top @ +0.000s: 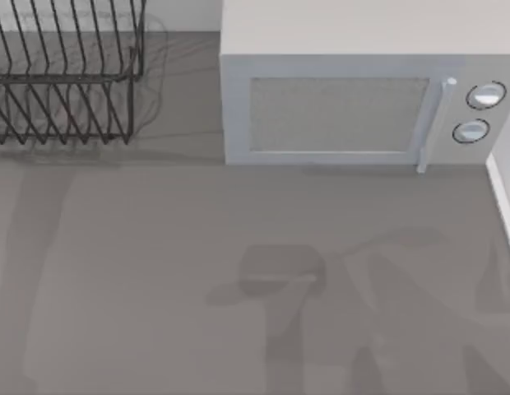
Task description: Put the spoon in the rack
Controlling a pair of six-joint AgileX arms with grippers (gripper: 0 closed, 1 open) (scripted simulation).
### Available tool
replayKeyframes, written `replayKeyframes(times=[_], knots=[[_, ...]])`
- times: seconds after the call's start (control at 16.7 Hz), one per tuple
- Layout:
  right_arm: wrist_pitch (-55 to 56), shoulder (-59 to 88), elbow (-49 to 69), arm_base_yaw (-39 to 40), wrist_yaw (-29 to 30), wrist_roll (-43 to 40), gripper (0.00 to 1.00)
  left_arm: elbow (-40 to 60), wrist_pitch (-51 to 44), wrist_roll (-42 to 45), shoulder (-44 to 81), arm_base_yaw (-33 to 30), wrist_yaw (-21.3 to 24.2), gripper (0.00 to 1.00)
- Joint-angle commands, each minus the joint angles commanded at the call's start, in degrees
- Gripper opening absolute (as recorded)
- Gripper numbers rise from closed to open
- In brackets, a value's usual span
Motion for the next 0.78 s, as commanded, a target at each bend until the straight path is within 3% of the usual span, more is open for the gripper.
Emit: replayKeyframes(times=[0.3,0.78], knots=[[0.0,0.0,0.0,0.0,0.0,0.0,1.0,-4.4,15.3,-1.4,-9.0,7.5,2.8,0.0],[0.0,0.0,0.0,0.0,0.0,0.0,1.0,-4.7,17.9,-1.5,-9.5,8.3,3.1,0.0]])
